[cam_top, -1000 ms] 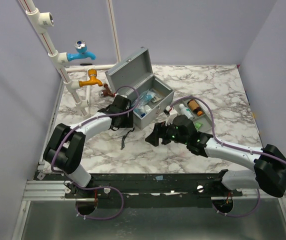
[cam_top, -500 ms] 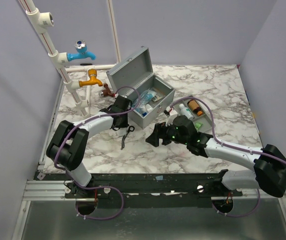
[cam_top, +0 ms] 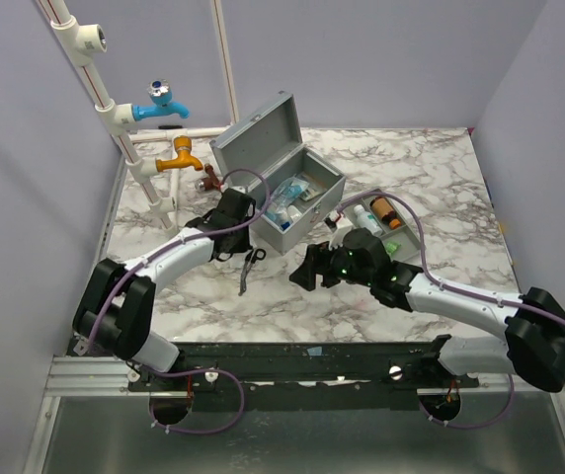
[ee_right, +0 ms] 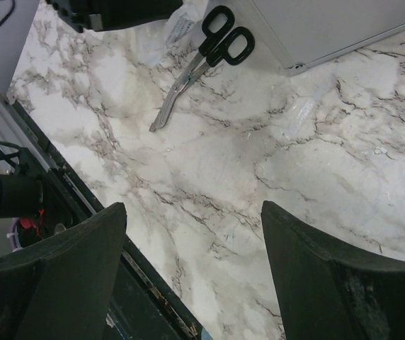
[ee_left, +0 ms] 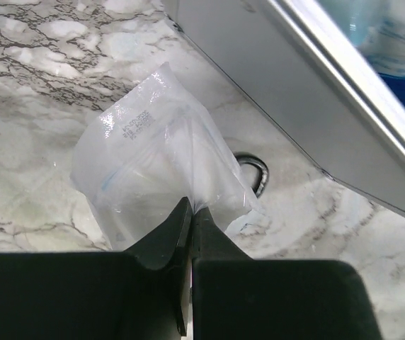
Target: Organize the medicine kit
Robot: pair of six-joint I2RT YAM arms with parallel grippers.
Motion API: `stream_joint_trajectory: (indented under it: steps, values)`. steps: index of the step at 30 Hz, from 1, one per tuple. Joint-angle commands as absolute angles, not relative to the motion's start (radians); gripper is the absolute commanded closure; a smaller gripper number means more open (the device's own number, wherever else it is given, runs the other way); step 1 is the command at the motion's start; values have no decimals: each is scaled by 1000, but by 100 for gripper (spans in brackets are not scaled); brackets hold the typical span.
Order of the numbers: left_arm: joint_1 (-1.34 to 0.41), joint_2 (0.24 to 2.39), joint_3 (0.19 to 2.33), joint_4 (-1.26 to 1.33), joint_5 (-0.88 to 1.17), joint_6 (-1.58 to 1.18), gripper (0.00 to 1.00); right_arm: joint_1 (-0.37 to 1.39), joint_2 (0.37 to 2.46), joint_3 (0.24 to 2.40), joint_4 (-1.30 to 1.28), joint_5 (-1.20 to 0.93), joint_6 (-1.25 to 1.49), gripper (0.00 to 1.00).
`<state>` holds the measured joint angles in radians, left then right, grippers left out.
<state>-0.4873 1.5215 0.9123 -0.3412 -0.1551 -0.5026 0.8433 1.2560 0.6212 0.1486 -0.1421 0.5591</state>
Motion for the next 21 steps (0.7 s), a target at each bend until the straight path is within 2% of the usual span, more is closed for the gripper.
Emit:
stream_joint_trajectory:
  steps: [1,10,15,21]
  values:
    - [-529,1403,919,-428,-132,-542,100,844,1218,641,83,-78,537,20]
    - [-580,1161,953,-512,-96,-539,100,844,1088,648,23,137,493,18]
    - [-581,1191,1085,-535,-3,-526,100,844,1033,655,3,239,490,18]
    - [-584,1281,1193,-447,112,-549,100,844,969,648,-49,320,511,17]
